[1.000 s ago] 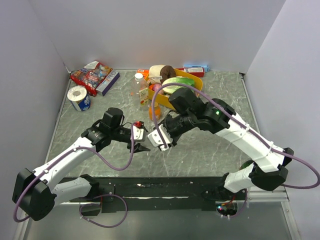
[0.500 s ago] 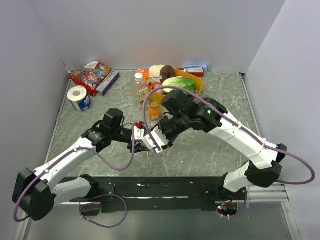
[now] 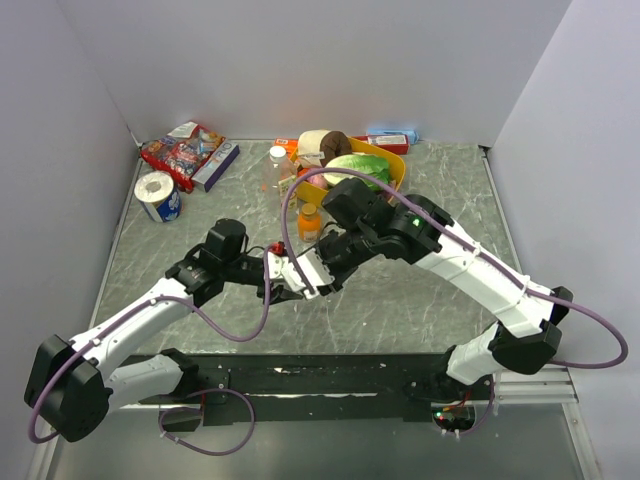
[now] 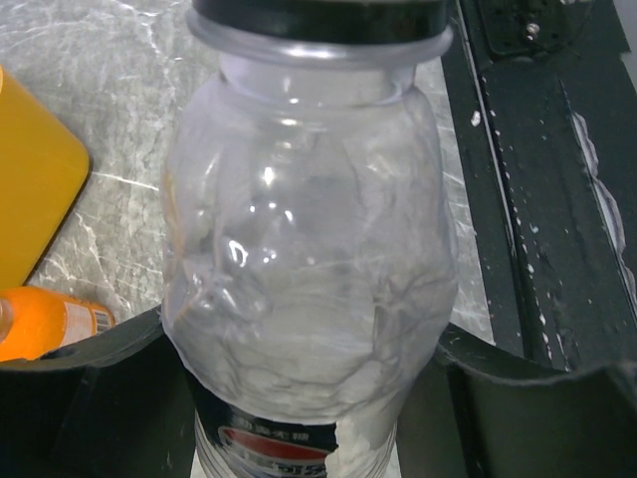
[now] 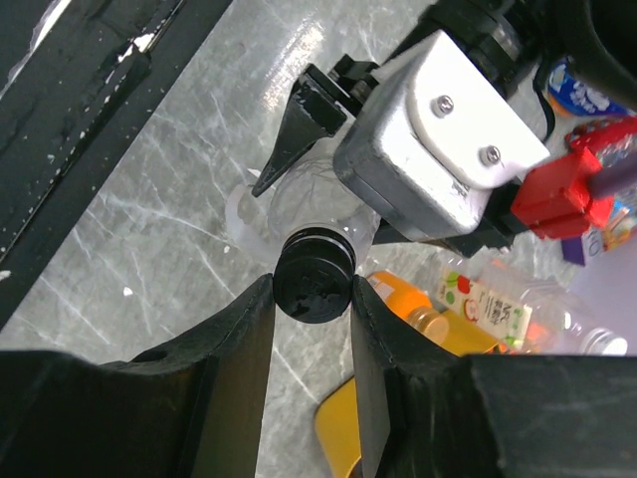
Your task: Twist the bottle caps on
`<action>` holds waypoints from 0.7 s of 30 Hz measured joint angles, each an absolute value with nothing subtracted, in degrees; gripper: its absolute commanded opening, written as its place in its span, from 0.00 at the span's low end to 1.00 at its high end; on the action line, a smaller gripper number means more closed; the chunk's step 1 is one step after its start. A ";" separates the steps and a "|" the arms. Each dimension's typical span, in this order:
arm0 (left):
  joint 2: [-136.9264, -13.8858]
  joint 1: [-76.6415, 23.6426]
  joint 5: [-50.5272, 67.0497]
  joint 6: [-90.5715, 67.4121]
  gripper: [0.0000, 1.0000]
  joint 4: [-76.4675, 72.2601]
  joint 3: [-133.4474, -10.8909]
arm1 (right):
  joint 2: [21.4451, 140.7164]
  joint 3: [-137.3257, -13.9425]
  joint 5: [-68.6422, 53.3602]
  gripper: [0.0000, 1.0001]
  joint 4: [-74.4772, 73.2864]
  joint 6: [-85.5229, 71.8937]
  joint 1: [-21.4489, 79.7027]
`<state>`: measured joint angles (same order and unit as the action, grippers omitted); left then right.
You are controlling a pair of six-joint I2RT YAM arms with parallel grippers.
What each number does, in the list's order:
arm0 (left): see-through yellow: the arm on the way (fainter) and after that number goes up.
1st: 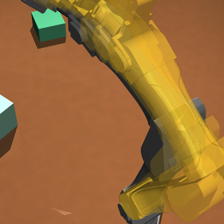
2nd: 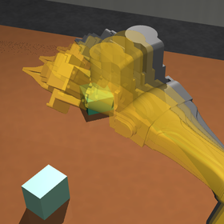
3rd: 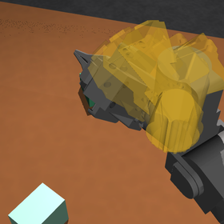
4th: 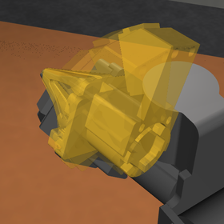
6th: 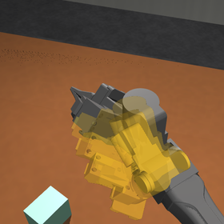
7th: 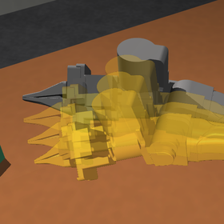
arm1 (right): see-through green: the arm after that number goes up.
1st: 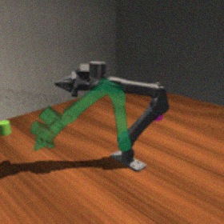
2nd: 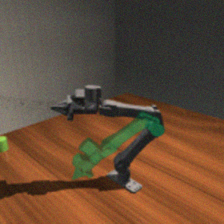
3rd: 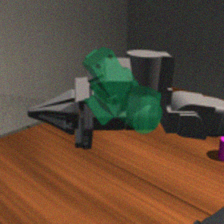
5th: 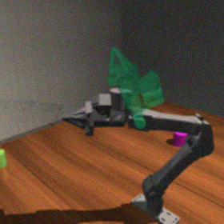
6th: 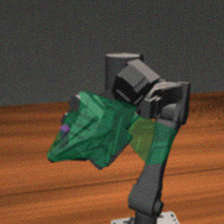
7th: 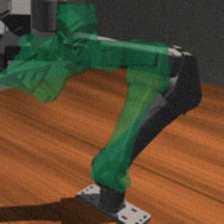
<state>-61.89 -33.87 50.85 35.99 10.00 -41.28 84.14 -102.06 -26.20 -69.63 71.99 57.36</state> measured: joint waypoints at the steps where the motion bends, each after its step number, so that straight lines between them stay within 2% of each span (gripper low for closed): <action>1: -61.87 -33.87 50.65 35.11 0.01 9.08 -40.91 | 84.23 -102.08 -26.24 0.34 -69.54 71.33 57.14; 10: -61.84 -33.85 47.81 28.91 0.01 3.49 -39.55 | 87.15 -105.84 -25.47 0.33 -69.95 64.77 55.96; 21: -61.14 -33.82 41.41 16.60 0.01 -9.08 -33.65 | 97.67 -118.39 -24.73 0.31 -72.86 45.87 53.91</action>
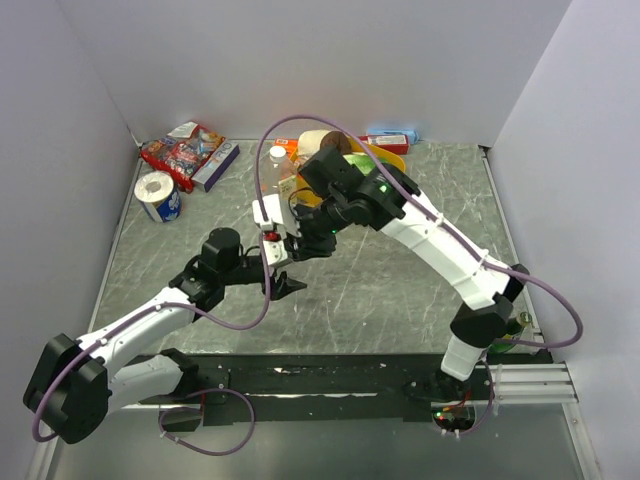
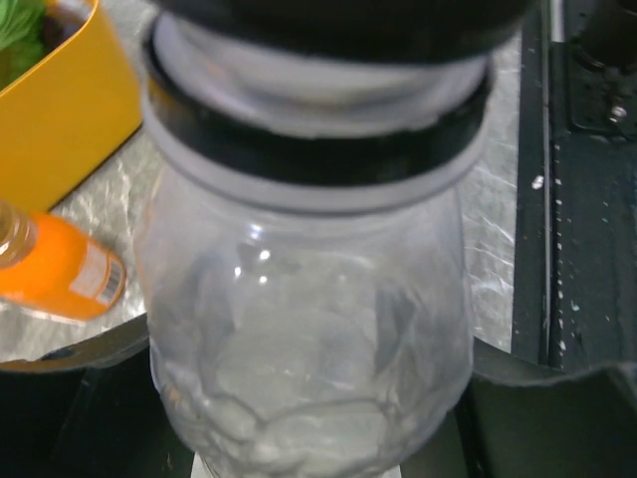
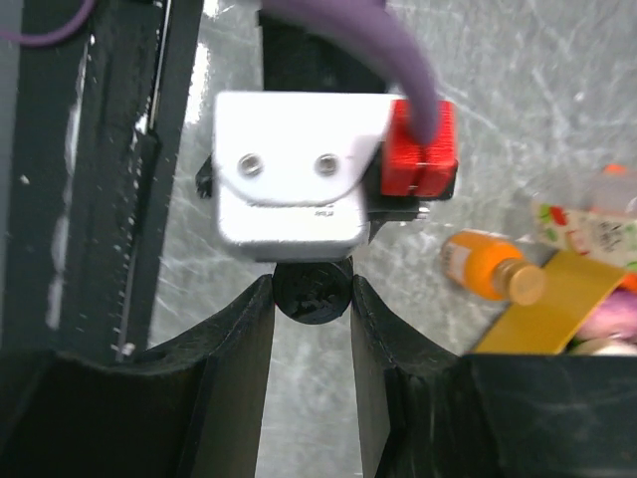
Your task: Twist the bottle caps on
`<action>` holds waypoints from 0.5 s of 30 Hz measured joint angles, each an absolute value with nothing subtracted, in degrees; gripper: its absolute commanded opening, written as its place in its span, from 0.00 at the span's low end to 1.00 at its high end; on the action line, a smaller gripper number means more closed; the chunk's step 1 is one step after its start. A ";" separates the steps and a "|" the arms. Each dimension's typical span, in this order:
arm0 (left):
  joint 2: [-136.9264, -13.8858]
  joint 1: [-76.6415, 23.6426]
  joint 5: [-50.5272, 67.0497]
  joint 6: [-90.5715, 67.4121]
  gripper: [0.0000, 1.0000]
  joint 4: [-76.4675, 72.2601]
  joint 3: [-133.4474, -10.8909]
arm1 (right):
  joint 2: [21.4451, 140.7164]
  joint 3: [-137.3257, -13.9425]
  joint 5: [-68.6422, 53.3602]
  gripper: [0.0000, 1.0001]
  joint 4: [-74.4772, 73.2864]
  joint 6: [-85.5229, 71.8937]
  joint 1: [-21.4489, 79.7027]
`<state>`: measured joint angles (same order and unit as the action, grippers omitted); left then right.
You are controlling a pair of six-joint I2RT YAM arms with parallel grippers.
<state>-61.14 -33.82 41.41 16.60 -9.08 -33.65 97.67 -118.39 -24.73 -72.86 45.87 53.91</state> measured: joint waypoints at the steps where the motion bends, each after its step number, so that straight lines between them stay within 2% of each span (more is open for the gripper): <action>1: -61.10 -33.82 40.80 16.05 0.01 -9.50 -33.32 | 98.52 -119.15 -24.75 0.31 -73.10 44.38 53.60; 11: -59.77 -33.65 34.44 9.91 0.01 -15.97 -29.91 | 105.62 -128.99 -23.99 0.31 -76.16 34.28 52.69; 15: -59.72 -33.63 33.06 8.95 0.01 -17.67 -29.43 | 106.98 -131.52 -23.11 0.37 -77.12 33.19 52.66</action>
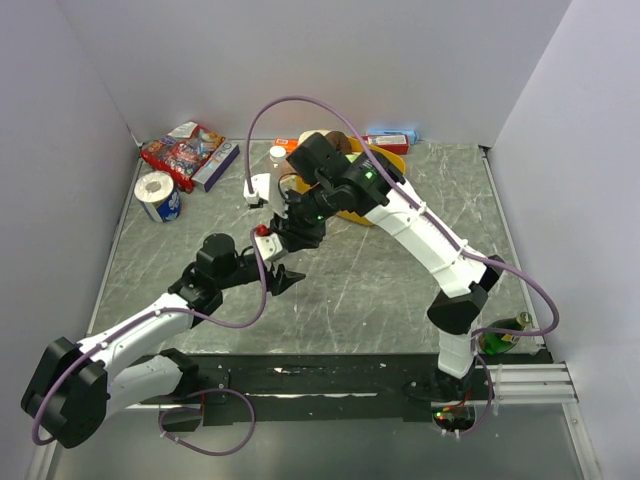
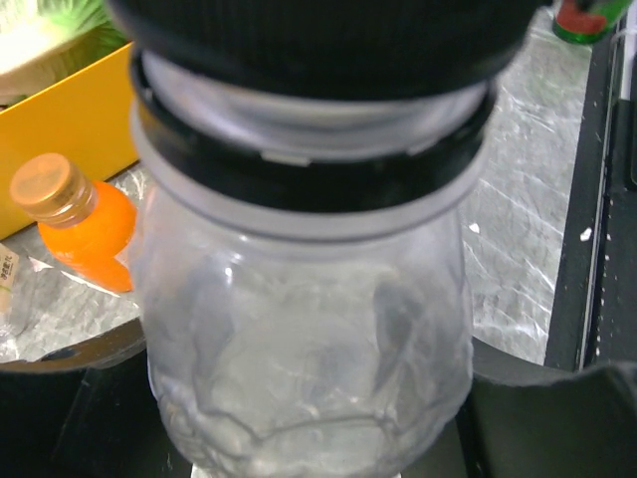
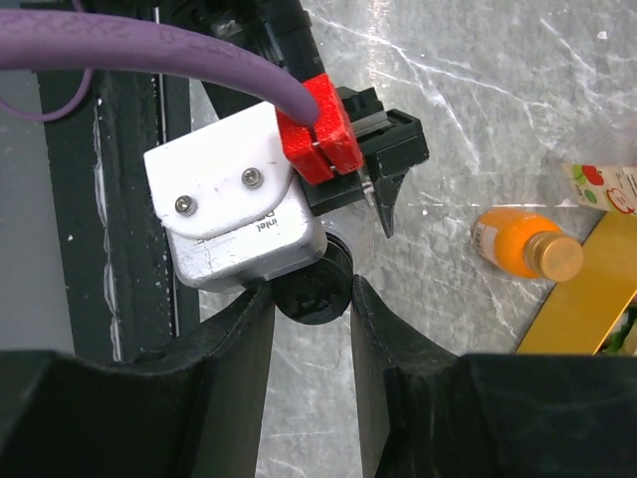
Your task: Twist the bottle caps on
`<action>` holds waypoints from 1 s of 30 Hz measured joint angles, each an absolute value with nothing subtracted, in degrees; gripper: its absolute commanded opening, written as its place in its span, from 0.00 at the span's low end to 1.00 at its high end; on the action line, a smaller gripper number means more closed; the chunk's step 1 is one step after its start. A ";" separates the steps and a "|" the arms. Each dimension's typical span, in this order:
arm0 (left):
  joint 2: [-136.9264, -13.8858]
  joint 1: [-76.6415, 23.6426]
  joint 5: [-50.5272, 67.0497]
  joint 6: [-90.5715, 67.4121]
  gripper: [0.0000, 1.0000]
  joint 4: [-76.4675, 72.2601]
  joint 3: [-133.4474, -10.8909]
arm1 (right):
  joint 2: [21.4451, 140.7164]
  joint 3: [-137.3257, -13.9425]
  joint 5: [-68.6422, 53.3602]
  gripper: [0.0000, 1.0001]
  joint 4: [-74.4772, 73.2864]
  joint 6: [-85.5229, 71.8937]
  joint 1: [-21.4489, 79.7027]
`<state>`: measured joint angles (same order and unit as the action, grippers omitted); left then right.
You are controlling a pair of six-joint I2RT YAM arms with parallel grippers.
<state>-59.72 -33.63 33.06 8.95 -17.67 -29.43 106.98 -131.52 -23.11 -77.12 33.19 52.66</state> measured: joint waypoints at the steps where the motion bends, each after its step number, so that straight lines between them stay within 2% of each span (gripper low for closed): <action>1: -59.70 -33.63 32.73 8.62 0.01 -18.22 -29.19 | 107.22 -131.94 -22.98 0.38 -77.23 33.04 52.66; 7: -59.70 -33.69 32.14 6.11 0.01 -22.37 -27.18 | 107.48 -132.07 -22.39 0.54 -77.21 32.62 52.99; 8: -59.70 -33.74 32.34 5.67 0.01 -23.51 -27.03 | 107.48 -132.00 -22.22 0.60 -77.28 32.62 53.10; 10: -59.33 -33.80 32.84 4.99 0.01 -25.08 -26.87 | 107.46 -131.96 -22.00 0.65 -77.34 32.99 53.32; 11: -59.07 -33.80 33.17 4.80 0.01 -25.85 -26.74 | 107.39 -131.85 -21.89 0.80 -77.32 33.32 53.39; 13: -58.85 -33.87 33.67 4.71 0.01 -26.81 -26.59 | 106.67 -130.74 -21.65 0.97 -77.17 33.80 53.49; 14: -58.85 -33.87 33.85 4.69 0.01 -26.98 -26.57 | 106.04 -129.93 -21.32 1.00 -77.34 34.06 53.54; 23: -59.09 -33.89 36.67 4.69 0.01 -27.07 -26.41 | 99.74 -127.39 -18.02 1.00 -77.08 35.97 53.65; 27: -59.55 -33.89 41.28 7.88 0.01 -23.77 -26.96 | 89.82 -117.36 -18.61 0.99 -75.99 39.81 53.63; 30: -61.73 -33.89 45.91 15.35 0.01 -15.55 -30.76 | 81.32 -110.26 -21.21 0.92 -74.22 45.56 53.60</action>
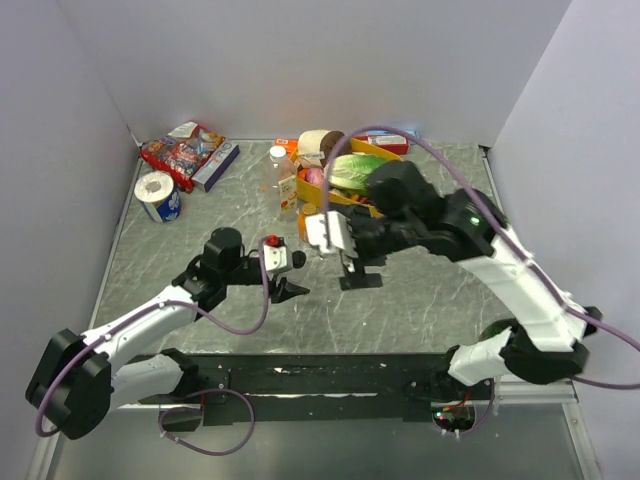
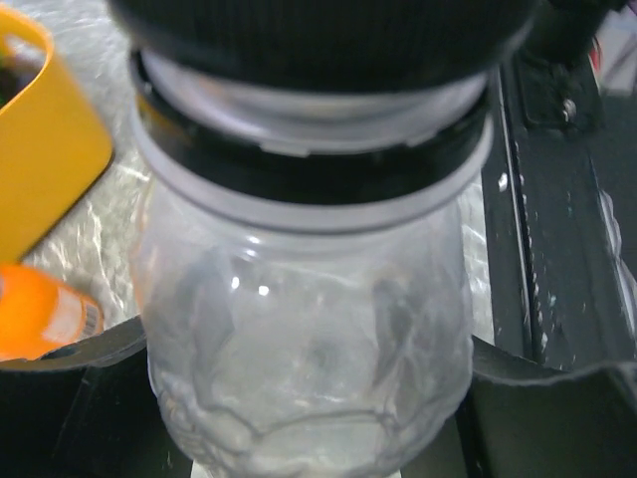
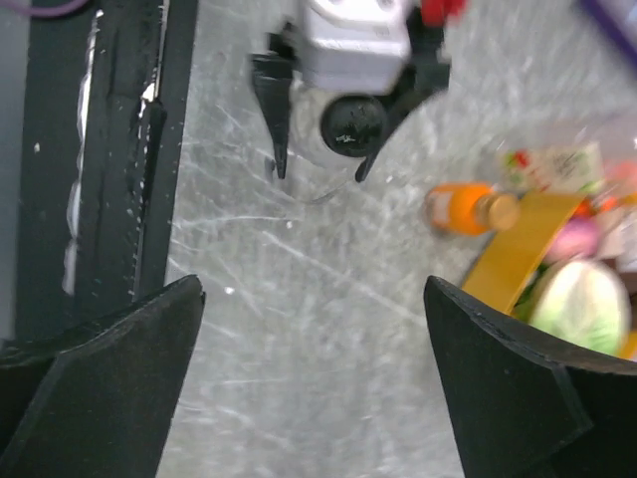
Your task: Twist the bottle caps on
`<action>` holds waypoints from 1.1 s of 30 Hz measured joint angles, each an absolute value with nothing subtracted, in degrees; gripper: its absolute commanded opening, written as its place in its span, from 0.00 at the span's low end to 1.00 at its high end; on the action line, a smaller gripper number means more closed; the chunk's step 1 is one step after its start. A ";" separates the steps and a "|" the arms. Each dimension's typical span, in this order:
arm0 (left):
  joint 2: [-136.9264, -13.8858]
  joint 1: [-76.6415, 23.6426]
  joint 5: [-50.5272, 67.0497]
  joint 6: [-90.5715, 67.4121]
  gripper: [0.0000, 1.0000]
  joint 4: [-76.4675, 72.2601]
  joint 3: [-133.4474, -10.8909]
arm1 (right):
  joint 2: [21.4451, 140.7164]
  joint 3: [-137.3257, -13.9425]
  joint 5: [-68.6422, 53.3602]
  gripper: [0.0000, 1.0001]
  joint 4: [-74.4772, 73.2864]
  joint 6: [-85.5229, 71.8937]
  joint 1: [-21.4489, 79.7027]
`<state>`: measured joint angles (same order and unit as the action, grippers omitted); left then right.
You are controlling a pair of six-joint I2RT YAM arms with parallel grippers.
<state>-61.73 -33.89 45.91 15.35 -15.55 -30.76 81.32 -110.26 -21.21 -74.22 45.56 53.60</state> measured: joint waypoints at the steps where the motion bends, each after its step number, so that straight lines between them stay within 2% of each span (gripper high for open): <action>1: -62.57 -33.89 47.07 18.13 0.01 -12.58 -32.42 | 79.72 -109.80 -22.31 0.87 -74.26 47.70 53.60; 4: -64.73 -33.87 49.82 26.37 0.01 -4.19 -37.76 | 79.53 -112.62 -26.02 0.75 -75.07 53.76 53.65; 7: -65.80 -33.89 51.20 31.73 0.01 0.78 -40.66 | 83.26 -117.54 -28.93 0.72 -76.14 57.71 53.65; 15: -66.39 -33.89 51.62 35.70 0.01 5.43 -42.15 | 92.88 -119.94 -33.12 0.66 -76.73 62.78 53.74; 30: -64.42 -33.89 50.65 31.62 0.01 0.56 -42.02 | 94.50 -120.88 -33.41 0.61 -77.30 61.10 53.87; 33: -64.34 -33.89 50.65 30.68 0.01 -0.51 -42.02 | 95.50 -120.88 -33.39 0.57 -77.28 60.23 53.87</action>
<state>-64.34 -33.89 50.65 30.68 -0.51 -42.02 95.50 -120.88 -33.39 -77.28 60.23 53.87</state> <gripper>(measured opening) 0.649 0.608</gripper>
